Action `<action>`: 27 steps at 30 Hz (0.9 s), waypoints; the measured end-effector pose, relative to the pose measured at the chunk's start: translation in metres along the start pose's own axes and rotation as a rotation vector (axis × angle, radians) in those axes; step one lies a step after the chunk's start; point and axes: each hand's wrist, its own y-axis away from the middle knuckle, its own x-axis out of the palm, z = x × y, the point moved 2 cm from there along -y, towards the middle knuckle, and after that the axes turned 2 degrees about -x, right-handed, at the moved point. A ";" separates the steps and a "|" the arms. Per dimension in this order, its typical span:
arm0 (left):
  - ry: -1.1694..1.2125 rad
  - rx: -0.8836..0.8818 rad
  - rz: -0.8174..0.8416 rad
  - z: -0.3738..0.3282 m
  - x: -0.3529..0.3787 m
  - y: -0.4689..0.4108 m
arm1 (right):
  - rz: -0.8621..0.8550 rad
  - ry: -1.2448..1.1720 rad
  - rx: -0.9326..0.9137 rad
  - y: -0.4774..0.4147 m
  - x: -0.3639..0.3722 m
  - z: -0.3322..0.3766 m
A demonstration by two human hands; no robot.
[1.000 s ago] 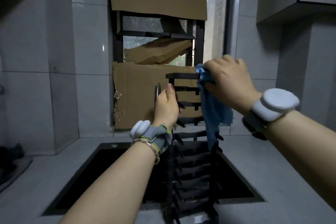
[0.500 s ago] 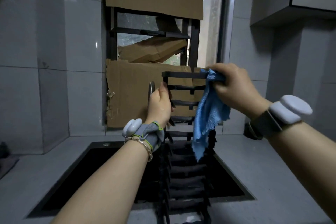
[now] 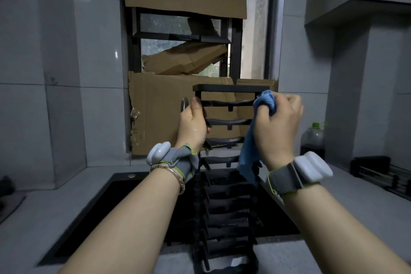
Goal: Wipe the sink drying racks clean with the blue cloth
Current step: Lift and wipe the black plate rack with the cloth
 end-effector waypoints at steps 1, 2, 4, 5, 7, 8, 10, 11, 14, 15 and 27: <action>0.001 0.001 0.004 -0.001 0.000 0.000 | -0.020 0.034 -0.088 0.004 -0.004 0.004; 0.003 0.001 0.006 -0.001 0.000 0.000 | -0.028 0.056 -0.153 0.005 -0.007 0.005; 0.007 0.000 0.005 -0.001 0.000 0.000 | -0.008 0.151 -0.284 0.006 -0.010 0.006; 0.009 -0.002 0.002 -0.001 0.000 0.000 | 0.010 0.204 -0.358 0.006 -0.010 0.007; 0.017 0.004 -0.004 -0.001 -0.001 0.000 | 0.054 0.239 -0.491 0.008 -0.010 0.014; 0.020 0.008 -0.003 -0.002 0.000 0.000 | 0.081 0.213 -0.541 0.009 -0.009 0.018; 0.021 0.010 0.003 -0.002 0.000 0.000 | 0.101 0.106 -0.547 0.011 -0.009 0.022; 0.022 0.006 0.010 -0.002 0.000 0.000 | 0.081 0.015 -0.464 0.009 -0.011 0.023; 0.034 -0.025 0.033 -0.001 -0.002 -0.001 | -0.141 -0.318 -0.048 -0.010 -0.023 0.013; 0.047 -0.045 0.038 0.000 -0.003 -0.003 | -0.227 -0.402 0.095 -0.020 -0.025 0.004; 0.036 -0.287 0.239 0.000 -0.011 -0.026 | 0.497 -1.015 0.748 -0.024 0.006 -0.011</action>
